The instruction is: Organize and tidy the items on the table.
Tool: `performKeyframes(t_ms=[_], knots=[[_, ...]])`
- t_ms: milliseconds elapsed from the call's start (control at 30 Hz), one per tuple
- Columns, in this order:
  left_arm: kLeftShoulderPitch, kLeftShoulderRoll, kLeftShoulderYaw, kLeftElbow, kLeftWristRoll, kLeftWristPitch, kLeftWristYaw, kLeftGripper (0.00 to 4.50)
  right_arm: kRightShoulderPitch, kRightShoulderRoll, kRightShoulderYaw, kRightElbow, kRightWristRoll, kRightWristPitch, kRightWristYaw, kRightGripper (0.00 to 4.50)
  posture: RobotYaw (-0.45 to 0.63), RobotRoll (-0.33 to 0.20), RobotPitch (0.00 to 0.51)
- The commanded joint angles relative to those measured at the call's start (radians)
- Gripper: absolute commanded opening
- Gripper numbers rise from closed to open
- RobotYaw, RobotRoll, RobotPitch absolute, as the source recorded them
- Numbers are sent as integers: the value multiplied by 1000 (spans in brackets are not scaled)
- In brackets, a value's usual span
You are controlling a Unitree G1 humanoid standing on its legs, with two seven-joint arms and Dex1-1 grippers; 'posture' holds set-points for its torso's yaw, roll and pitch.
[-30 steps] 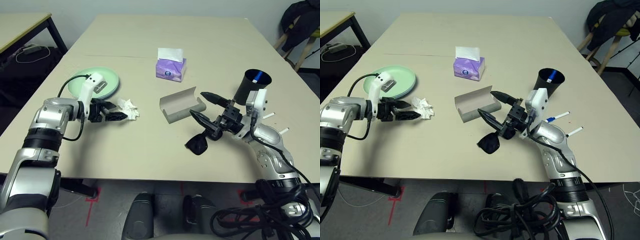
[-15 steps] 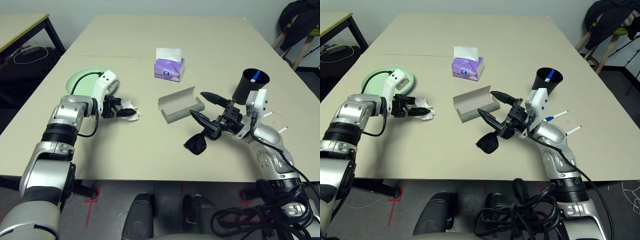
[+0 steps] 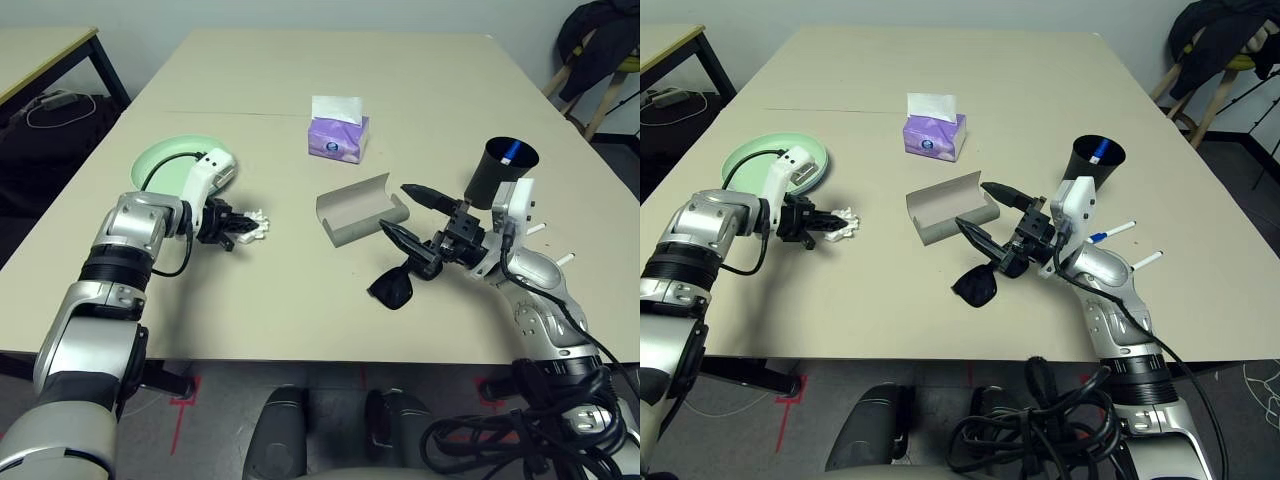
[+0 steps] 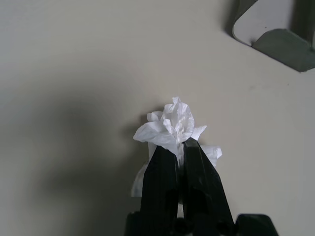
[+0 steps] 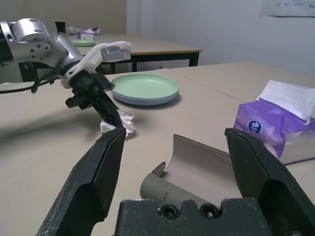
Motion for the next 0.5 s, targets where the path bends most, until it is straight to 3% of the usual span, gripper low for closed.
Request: performKeyframes(t_ms=[33, 200, 400, 500], knots=[[-34, 7, 45, -33, -37, 55, 5, 17, 3, -4, -2, -4, 10, 4, 7, 4500, 142, 0, 72], [-137, -48, 192, 56, -90, 102, 181, 17, 7, -10, 7, -3, 17, 21, 25, 4500, 151, 0, 74], [-296, -82, 355, 329, -89, -57, 546, 17, 6, -11, 9, -5, 23, 52, 27, 4500, 153, 0, 74], [-321, -73, 360, 428, -63, -137, 625, 17, 12, -25, 17, -16, 6, 89, 15, 4500, 148, 0, 75]])
